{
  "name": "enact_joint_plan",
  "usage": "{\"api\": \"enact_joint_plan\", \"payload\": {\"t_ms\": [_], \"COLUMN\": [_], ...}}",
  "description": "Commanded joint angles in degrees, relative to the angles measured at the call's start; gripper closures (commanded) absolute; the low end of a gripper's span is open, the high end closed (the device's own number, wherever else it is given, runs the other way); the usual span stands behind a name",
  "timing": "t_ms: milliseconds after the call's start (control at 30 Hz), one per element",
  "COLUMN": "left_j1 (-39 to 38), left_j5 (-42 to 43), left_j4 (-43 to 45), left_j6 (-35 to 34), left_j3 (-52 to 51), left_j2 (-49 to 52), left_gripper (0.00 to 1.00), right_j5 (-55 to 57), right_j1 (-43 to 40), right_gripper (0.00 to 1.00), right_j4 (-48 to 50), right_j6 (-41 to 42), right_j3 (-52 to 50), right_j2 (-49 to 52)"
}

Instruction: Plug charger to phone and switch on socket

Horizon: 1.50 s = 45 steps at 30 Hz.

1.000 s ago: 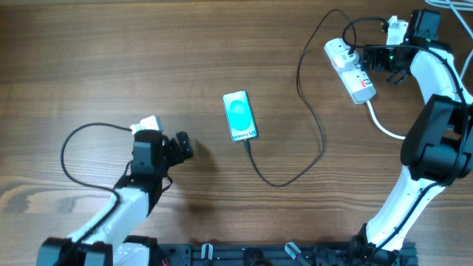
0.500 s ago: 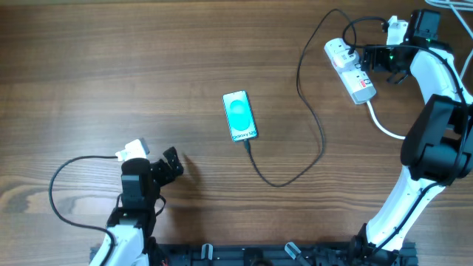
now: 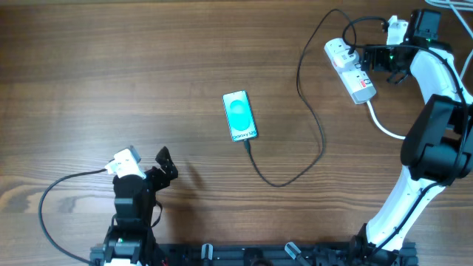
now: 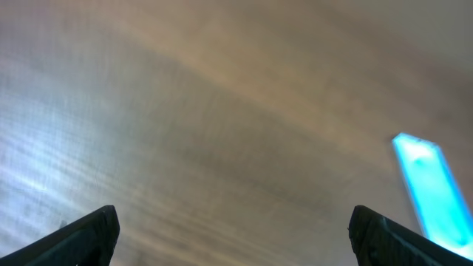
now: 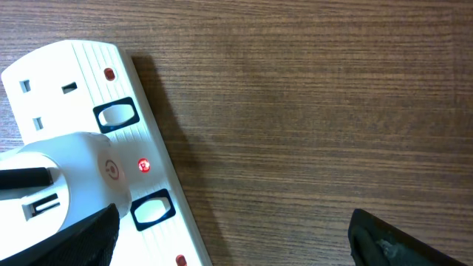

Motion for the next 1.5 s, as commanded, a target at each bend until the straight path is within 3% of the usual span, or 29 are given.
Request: {"api": "enact_joint_plan", "payload": {"t_ms": [0,133,500,1467], "left_j1": [0.48,0.48,0.39,0.48], "left_j5": [1.7,7.65,7.78,7.45], "left_j4": [-0.24,-0.68,-0.68,-0.55], "left_j6": [5.57,11.93,14.03,14.69], "left_j3": [-0.26,-0.26,-0.26,-0.26], "left_j2": [-9.6,-15.56,-24.46,-24.46], "left_gripper": [0.0,0.0,0.0,0.0], "right_j5": [-1.22,-1.22,-1.22,-1.22], "right_j1": [0.28,0.28,0.28,0.28], "right_gripper": [0.0,0.0,0.0,0.0], "right_j4": [0.11,0.13,0.11,0.11], "right_j6": [-0.13,-0.13,-0.11,-0.11], "right_j3": [1.2,1.2,1.2,1.2], "right_j2": [-1.73,-1.73,-1.73,-1.73]}}
